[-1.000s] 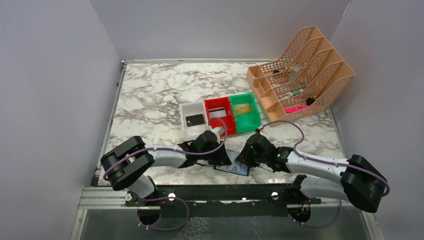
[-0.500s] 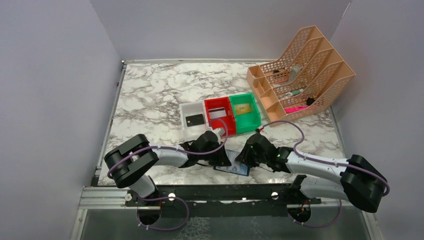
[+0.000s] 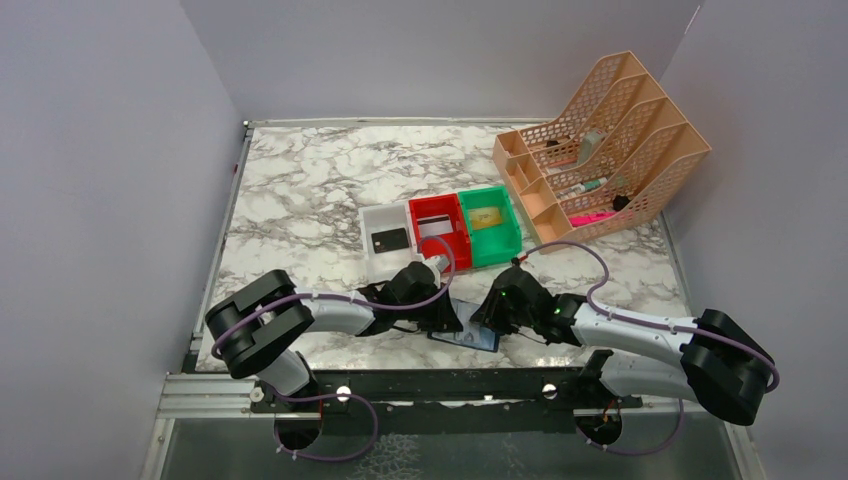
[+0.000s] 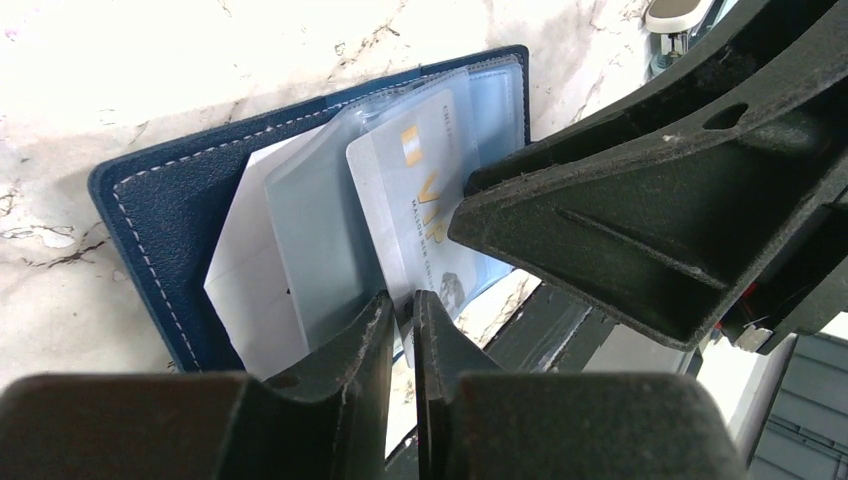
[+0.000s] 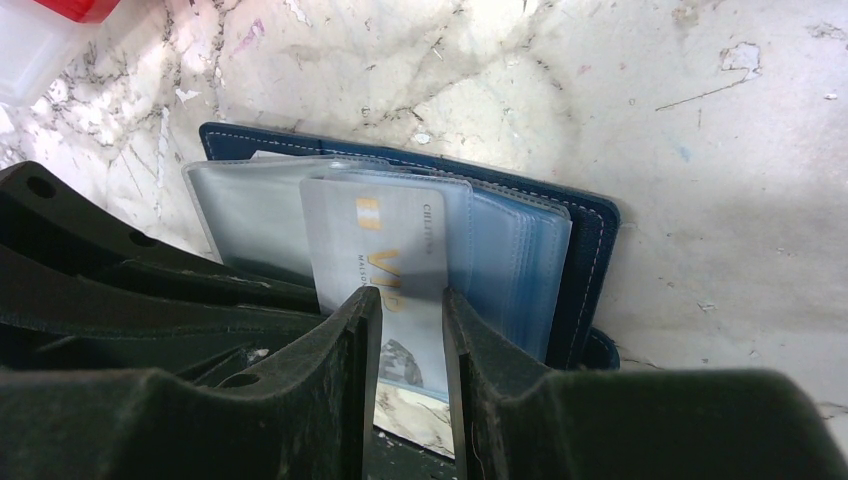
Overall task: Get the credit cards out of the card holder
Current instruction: Remove the credit card from the card holder.
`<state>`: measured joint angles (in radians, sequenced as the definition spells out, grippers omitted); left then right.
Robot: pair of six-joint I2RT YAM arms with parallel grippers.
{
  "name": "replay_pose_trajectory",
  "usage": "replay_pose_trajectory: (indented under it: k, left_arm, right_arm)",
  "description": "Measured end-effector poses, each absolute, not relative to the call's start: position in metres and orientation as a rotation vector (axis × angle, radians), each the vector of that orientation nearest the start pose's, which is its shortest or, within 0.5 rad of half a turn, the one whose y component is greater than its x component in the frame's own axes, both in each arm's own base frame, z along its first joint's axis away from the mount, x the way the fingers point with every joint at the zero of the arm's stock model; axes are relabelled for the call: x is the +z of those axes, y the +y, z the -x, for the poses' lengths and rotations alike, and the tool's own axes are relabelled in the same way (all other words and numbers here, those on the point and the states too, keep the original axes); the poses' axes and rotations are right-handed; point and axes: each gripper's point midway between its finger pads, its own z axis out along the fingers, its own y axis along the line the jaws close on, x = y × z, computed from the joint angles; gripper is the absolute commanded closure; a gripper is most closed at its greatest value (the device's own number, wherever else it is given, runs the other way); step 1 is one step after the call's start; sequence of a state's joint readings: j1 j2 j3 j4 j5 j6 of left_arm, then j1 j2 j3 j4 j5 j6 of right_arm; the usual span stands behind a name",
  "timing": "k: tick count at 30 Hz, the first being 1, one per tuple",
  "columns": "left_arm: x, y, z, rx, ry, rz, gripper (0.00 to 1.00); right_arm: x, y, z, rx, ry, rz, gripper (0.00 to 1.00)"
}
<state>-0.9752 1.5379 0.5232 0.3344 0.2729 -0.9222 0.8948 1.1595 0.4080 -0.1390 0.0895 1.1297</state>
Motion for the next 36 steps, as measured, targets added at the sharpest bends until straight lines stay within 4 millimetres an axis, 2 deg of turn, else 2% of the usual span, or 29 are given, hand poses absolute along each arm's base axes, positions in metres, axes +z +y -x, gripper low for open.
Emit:
replay_pose_trajectory:
  k: [3, 10, 14, 22, 36]
  left_arm:
    - [0.035, -0.341, -0.135, -1.204, 2.561, -0.24, 0.83]
    - [0.036, -0.341, -0.135, -1.204, 2.56, -0.241, 0.94]
    - [0.043, -0.342, -0.136, -1.219, 2.536, -0.241, 1.0]
    - [0.047, -0.341, -0.138, -1.217, 2.52, -0.241, 1.0]
    - [0.051, -0.327, -0.145, -1.092, 2.519, -0.249, 1.0]
  right_arm:
    - [0.025, 0.231, -0.158, 0.723, 2.592, -0.351, 0.65]
    - [0.025, 0.231, -0.158, 0.721, 2.593, -0.355, 0.65]
    - [0.024, 0.231, -0.158, 0.718, 2.593, -0.369, 0.65]
    - [0.026, 0.23, -0.161, 0.717, 2.577, -0.401, 0.65]
    - [0.027, 0.229, -0.161, 0.715, 2.575, -0.41, 0.64]
